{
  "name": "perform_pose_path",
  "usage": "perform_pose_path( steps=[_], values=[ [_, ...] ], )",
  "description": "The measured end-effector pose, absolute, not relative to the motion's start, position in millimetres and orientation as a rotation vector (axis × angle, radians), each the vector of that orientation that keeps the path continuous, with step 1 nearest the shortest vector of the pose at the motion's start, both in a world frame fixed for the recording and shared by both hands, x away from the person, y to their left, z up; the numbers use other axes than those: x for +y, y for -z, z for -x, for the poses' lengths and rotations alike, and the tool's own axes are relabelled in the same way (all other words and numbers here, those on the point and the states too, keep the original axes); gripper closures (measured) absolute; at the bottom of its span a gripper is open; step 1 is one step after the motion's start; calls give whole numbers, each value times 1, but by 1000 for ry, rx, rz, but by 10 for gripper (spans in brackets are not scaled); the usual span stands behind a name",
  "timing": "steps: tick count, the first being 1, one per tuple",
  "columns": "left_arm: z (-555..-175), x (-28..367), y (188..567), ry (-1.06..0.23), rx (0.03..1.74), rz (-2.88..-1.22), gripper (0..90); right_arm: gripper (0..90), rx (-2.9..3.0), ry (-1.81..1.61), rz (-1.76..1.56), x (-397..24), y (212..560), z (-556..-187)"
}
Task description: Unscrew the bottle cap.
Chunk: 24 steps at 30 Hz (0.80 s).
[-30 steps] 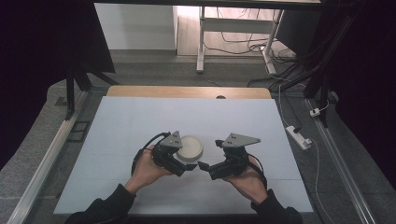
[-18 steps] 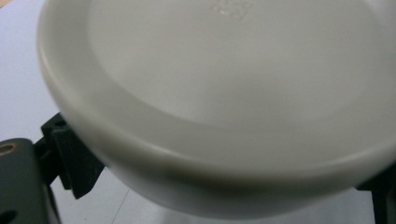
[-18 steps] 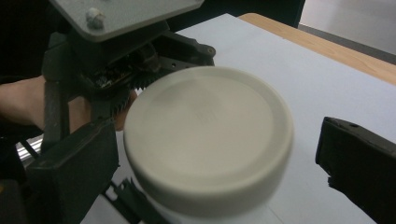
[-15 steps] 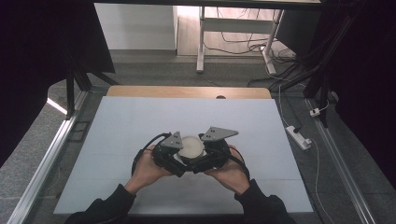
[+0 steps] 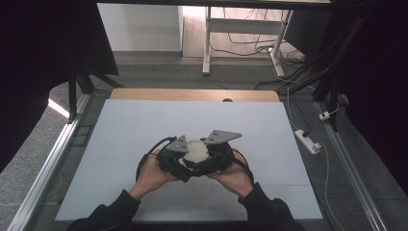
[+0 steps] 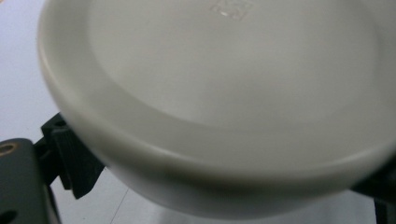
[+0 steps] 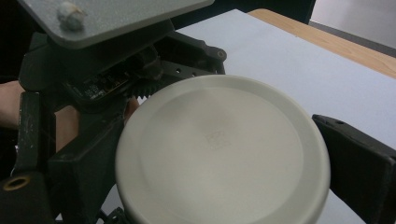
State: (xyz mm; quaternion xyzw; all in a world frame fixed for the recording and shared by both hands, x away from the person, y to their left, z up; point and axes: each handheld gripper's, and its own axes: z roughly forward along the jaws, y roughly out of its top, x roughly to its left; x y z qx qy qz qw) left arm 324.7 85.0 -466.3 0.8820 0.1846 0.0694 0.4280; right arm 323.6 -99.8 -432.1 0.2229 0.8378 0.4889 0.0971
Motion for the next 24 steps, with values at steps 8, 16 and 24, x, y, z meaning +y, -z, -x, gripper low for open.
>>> perform_pose_path(
  steps=[8,16,24],
  values=[
    [-327,87,467,-125,417,-2198,75,75,2523,-1479,-584,-104,432,-327],
    [-330,90,467,-44,300,-2216,75,74,2645,-1558,-431,-110,433,-337],
    [-329,88,469,-31,250,-2236,75,72,2741,-1621,-249,-115,437,-347]
  ],
)
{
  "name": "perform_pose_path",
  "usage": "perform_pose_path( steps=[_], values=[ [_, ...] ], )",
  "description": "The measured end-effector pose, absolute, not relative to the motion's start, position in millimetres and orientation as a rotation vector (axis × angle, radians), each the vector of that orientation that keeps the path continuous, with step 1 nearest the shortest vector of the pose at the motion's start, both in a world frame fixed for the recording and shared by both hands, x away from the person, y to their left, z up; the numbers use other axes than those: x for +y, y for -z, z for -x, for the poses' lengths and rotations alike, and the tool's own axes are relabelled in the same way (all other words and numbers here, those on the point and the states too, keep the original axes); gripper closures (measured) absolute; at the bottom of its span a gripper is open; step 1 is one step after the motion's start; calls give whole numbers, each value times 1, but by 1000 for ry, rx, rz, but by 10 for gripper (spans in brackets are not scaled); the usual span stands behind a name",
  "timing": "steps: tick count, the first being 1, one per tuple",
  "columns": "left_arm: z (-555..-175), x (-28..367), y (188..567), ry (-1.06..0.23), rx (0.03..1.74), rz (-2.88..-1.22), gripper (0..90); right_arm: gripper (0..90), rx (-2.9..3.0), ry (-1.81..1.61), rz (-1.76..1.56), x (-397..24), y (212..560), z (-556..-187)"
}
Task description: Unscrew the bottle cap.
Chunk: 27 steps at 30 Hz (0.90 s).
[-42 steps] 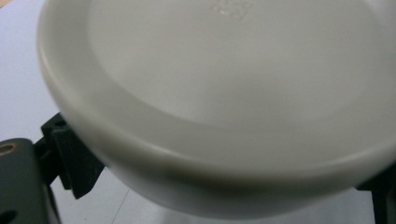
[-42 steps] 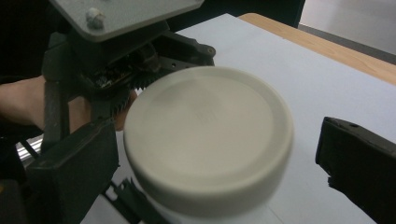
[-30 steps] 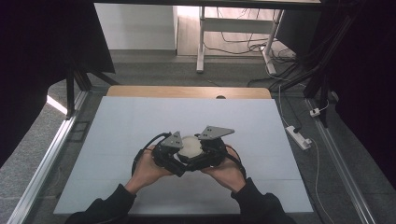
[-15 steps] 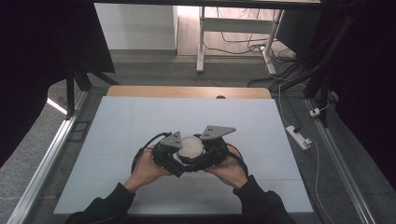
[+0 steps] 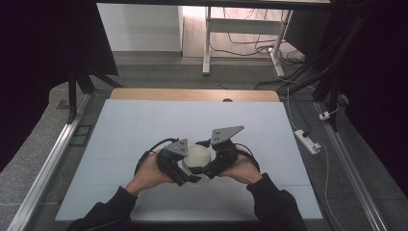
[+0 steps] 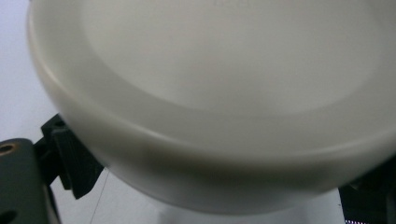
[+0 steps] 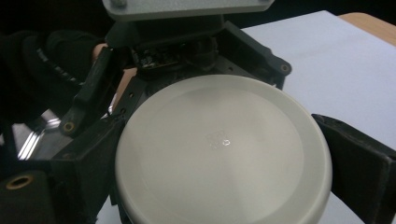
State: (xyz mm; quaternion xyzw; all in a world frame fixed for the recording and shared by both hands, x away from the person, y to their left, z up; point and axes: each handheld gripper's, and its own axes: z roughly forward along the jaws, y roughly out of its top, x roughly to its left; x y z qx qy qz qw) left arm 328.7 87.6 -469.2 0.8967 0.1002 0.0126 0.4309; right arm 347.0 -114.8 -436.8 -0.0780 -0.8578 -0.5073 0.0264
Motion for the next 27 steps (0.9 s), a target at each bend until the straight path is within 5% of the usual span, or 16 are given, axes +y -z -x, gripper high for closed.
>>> perform_pose_path(
  steps=[7,27],
  values=[
    [-330,90,468,-74,326,-2209,75,0,-2661,1621,354,-112,437,-345],
    [-328,91,465,-175,463,-2190,75,67,-2812,1685,700,-97,434,-327]
  ],
)
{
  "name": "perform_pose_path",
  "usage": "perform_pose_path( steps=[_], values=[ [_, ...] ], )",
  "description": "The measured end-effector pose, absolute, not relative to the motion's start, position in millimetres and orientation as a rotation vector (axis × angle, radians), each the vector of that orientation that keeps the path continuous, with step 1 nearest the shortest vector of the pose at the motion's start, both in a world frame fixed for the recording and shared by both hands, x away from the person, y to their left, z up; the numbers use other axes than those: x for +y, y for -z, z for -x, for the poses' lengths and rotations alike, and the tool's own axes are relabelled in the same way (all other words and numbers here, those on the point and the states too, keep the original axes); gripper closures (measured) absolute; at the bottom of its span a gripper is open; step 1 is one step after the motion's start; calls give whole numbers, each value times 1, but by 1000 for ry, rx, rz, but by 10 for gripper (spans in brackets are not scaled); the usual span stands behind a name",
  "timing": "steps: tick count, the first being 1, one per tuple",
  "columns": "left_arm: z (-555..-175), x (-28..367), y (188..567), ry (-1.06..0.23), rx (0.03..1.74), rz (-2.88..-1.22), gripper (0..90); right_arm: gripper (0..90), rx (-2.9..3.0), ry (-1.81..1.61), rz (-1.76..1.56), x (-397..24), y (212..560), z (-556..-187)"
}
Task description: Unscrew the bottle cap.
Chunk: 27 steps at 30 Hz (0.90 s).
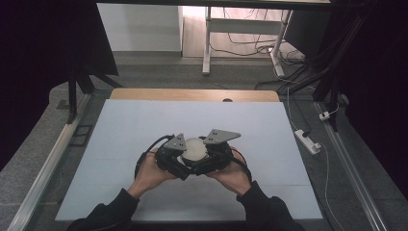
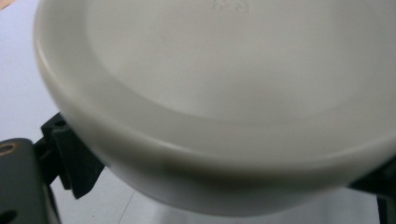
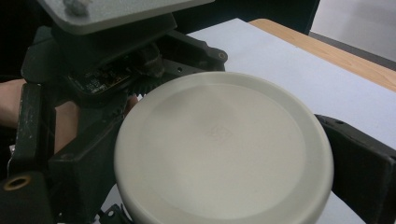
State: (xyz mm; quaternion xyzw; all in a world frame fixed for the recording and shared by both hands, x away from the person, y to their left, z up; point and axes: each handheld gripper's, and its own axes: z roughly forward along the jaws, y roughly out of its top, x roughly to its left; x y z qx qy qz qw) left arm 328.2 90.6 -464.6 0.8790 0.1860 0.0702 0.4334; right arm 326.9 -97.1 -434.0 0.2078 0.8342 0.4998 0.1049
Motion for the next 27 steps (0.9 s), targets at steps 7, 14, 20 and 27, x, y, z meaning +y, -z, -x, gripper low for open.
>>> perform_pose_path(
  steps=[7,14,20,27],
  values=[
    [-329,91,465,-122,410,-2182,75,70,2524,-1508,-530,-103,433,-332],
    [-328,91,464,-56,295,-2205,75,71,2650,-1601,-330,-112,432,-341],
    [-327,89,465,-47,272,-2219,75,69,2708,-1630,-227,-116,434,-345],
    [-328,93,462,-96,363,-2184,75,0,2610,-1590,-385,-113,430,-341]
  ],
)
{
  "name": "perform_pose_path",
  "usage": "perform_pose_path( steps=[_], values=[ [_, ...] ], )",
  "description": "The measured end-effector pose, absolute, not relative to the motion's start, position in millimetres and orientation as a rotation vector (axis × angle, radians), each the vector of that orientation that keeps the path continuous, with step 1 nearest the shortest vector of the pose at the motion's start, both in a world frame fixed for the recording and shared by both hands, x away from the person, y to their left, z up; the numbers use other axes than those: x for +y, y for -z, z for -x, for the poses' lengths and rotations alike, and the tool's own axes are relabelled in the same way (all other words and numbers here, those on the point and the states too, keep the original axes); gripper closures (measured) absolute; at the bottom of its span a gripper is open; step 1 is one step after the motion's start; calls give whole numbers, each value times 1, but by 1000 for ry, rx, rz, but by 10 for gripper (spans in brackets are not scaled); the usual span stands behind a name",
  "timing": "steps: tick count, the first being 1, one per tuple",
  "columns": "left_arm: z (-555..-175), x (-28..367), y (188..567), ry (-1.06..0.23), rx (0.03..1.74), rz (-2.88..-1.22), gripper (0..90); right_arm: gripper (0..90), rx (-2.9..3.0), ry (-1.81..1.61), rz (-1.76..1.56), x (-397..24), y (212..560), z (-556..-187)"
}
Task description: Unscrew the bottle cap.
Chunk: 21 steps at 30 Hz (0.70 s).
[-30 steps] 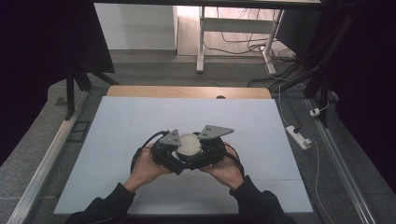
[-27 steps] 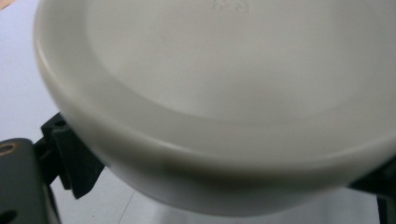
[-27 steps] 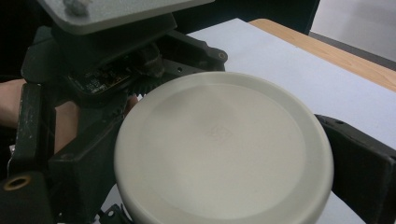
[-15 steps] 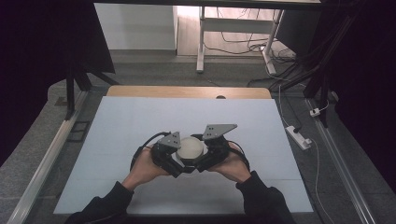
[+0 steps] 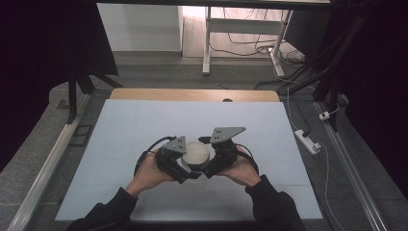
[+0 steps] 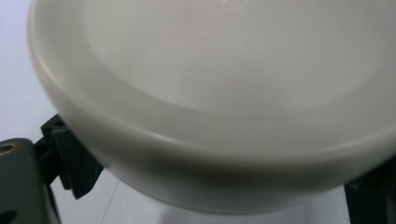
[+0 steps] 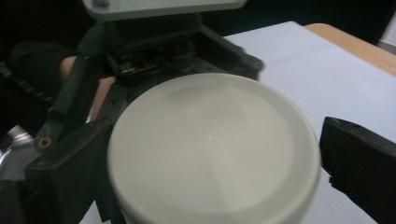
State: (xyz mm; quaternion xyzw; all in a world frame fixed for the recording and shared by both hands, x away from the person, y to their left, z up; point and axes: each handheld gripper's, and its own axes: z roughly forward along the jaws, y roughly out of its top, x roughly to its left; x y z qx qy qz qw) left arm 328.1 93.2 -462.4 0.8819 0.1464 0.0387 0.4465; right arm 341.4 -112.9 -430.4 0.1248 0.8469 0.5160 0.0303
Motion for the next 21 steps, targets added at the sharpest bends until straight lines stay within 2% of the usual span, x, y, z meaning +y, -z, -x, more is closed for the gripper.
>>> perform_pose_path(
  steps=[9,13,16,21],
  values=[
    [-330,97,461,-167,491,-2157,75,0,2439,-1544,-620,-103,428,-331],
    [-328,94,461,-178,490,-2166,75,6,2421,-1520,-633,-98,431,-329],
    [-328,93,461,-179,489,-2170,75,63,2428,-1532,-628,-98,432,-328],
    [-329,94,462,-150,465,-2173,75,72,2440,-1520,-587,-98,432,-327]
  ],
)
